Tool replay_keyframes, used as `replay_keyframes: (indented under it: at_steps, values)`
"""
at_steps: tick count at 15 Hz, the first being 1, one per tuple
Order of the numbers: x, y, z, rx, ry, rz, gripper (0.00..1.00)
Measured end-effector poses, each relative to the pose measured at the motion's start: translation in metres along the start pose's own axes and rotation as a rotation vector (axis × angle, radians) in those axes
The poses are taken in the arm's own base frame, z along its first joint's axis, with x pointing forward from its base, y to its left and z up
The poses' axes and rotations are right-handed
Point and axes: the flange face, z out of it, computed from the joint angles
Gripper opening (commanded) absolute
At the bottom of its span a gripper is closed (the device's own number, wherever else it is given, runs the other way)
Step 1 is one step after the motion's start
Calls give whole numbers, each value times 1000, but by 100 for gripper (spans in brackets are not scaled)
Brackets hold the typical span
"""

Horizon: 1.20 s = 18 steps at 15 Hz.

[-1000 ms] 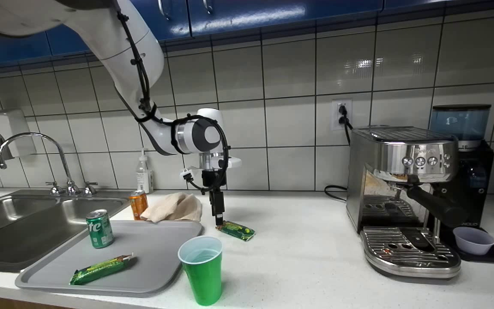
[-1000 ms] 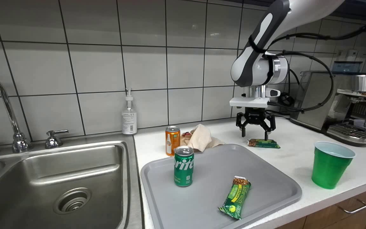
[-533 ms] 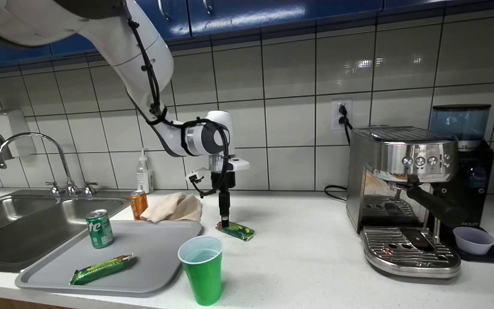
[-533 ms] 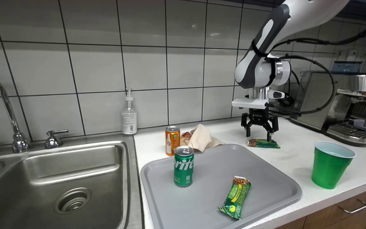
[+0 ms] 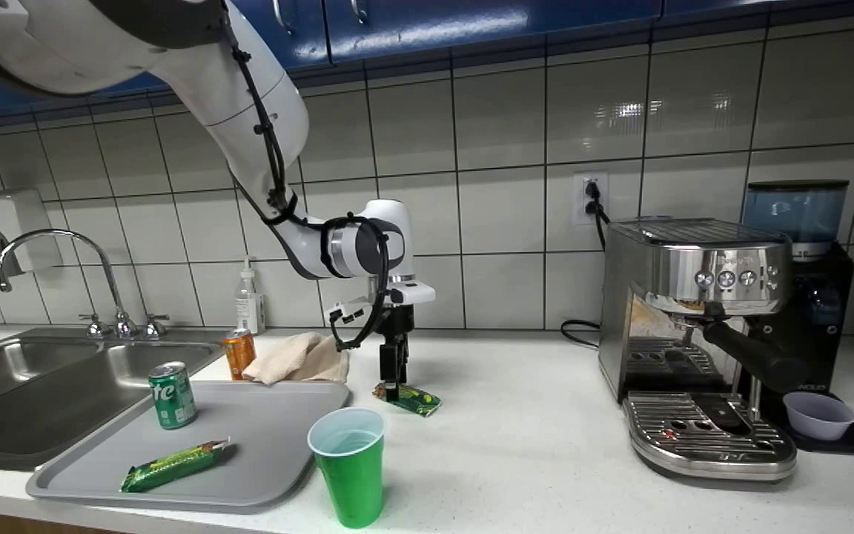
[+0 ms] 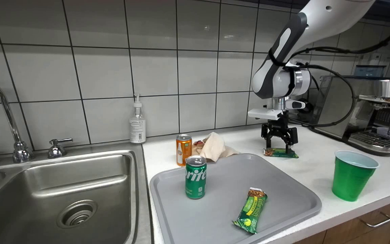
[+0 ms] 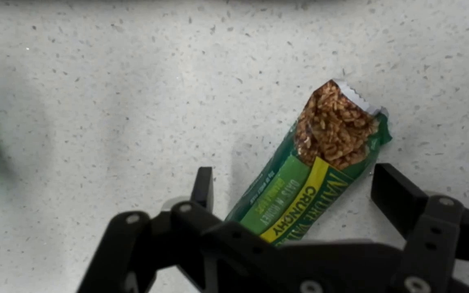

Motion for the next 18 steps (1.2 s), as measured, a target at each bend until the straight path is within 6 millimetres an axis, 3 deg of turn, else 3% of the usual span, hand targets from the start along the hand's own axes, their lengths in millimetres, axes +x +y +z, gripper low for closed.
replay_keyframes:
  at_steps: [10, 11, 12, 18]
  values:
    - [3, -4, 7, -3, 0, 56, 100]
    - [4, -4, 7, -2, -1, 57, 75]
    - [4, -4, 6, -1, -1, 58, 74]
    - [5, -6, 3, 6, 0, 58, 27]
